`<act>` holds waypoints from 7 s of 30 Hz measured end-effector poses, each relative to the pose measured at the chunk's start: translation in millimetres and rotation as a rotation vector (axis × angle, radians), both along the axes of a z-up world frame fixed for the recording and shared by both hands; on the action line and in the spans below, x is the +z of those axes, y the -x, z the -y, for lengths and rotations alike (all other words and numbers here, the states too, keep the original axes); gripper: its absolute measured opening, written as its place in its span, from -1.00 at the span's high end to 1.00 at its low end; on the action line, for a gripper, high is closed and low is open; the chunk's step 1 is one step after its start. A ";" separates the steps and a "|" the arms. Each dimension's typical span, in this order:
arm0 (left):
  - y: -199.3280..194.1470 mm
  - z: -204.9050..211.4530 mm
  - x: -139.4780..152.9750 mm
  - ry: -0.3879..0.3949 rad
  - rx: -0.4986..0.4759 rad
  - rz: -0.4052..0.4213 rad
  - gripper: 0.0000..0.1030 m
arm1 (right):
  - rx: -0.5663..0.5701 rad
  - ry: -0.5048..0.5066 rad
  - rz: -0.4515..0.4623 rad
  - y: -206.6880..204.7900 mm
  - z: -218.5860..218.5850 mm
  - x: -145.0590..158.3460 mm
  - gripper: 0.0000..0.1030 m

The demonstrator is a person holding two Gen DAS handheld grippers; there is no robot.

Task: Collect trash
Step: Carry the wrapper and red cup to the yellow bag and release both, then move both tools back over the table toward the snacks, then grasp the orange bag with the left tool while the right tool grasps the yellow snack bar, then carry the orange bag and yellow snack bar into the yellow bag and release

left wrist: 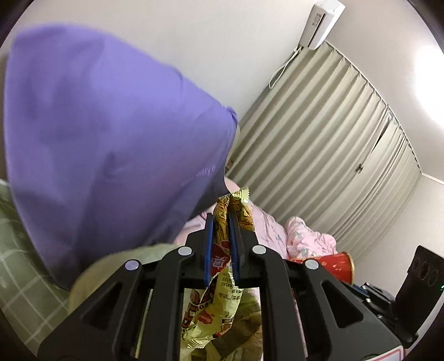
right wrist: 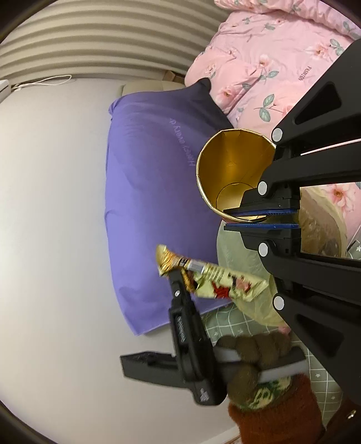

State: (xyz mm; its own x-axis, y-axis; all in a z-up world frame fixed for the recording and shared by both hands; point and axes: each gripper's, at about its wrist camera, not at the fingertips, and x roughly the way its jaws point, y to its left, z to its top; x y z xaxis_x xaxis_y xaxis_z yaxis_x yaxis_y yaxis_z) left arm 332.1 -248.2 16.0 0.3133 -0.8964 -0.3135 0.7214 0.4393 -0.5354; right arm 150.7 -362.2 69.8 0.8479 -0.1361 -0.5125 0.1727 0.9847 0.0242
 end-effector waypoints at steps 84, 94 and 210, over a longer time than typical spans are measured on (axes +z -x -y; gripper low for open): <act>62.9 -492.9 -136.3 -0.477 1.044 -0.304 -0.15 | 0.723 -0.058 -0.254 -107.3 -242.5 -97.9 -0.12; 59.1 -477.0 -156.3 -0.510 0.969 -0.368 0.23 | 0.785 0.009 -0.358 -123.0 -284.1 -136.2 -0.12; 3.6 -29.0 -63.1 -0.554 -0.059 0.034 0.85 | 0.273 0.010 -0.250 -101.2 -26.1 -91.0 0.44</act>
State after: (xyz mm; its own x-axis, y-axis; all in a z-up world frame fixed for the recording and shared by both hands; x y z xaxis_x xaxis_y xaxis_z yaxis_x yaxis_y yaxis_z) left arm 328.5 -219.2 -47.2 0.2856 -0.6171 -0.7332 0.7663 0.6065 -0.2119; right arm 251.9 -336.0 -21.2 0.7022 0.0716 -0.7083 -0.0967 0.9953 0.0046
